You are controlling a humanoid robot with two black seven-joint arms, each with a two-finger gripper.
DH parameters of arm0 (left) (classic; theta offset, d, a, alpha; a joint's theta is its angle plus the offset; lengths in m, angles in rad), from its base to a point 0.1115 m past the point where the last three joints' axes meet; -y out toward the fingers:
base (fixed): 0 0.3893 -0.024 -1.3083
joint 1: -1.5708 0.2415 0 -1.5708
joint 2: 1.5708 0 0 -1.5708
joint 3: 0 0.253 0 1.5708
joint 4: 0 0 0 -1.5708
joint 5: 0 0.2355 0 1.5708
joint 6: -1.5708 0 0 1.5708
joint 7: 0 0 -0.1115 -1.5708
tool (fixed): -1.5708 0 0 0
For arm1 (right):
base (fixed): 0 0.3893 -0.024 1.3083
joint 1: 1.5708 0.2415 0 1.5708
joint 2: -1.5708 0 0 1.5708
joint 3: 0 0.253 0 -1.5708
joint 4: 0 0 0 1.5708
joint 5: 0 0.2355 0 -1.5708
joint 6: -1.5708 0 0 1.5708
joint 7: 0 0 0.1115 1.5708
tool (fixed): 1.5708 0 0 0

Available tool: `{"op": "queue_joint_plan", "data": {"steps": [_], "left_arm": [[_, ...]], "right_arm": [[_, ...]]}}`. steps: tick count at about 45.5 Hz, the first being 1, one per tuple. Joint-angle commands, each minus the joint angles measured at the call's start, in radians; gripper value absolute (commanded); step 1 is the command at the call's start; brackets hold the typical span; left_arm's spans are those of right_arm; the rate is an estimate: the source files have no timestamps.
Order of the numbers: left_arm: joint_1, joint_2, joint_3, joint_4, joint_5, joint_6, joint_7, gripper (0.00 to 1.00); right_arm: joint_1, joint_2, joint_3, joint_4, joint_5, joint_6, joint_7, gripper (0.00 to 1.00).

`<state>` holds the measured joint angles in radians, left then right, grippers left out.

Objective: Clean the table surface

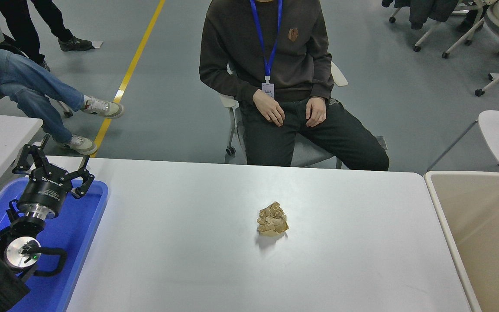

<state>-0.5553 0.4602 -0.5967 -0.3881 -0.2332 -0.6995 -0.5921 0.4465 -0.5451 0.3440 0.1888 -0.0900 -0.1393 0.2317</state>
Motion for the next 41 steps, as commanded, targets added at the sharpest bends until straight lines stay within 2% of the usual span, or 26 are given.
{"op": "queue_joint_plan", "data": {"steps": [1,10,20,26,35,41], "left_arm": [[0.0,0.0,0.0,0.0,0.0,0.001,0.0,1.0],[0.0,0.0,0.0,0.0,0.0,0.0,0.0,1.0],[0.0,0.0,0.0,0.0,0.0,0.0,0.0,1.0],[0.0,0.0,0.0,0.0,0.0,0.0,0.0,1.0],[0.0,0.0,0.0,0.0,0.0,0.0,0.0,1.0],[0.0,0.0,0.0,0.0,0.0,0.002,0.0,1.0]], "right_arm": [[-0.046,-0.053,0.321,0.156,-0.002,0.004,0.0,0.99],[-0.104,-0.052,0.581,0.285,-0.002,0.007,0.001,0.99],[-0.112,-0.045,0.621,0.395,0.001,0.029,0.0,0.99],[-0.126,-0.055,0.633,0.468,0.015,0.171,0.0,0.99],[-0.108,-0.067,0.636,0.474,0.016,0.426,0.0,0.99],[-0.098,-0.061,0.635,0.495,0.016,0.526,0.001,0.99]]}}
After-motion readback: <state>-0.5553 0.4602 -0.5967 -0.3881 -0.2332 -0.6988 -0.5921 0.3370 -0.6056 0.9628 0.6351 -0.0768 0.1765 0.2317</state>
